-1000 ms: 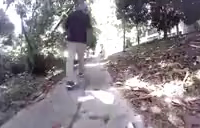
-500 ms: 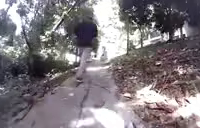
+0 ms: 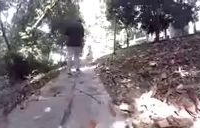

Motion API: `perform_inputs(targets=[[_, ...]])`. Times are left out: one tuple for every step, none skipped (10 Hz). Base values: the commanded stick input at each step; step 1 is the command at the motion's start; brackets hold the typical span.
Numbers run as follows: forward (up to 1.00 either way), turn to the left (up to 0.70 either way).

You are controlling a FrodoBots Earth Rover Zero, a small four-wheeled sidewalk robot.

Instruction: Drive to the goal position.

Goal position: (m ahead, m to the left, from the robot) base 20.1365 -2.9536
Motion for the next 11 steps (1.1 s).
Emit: perform_inputs(targets=[[1.0,0.0],[1.0,0.0],[1.0,0.0],[1.0,0.14],[1.0,0.4],[1.0,0.31],[1.0,0.0],[1.0,0.0],[1.0,0.0],[1.0,0.0],[1.0,0.0]])
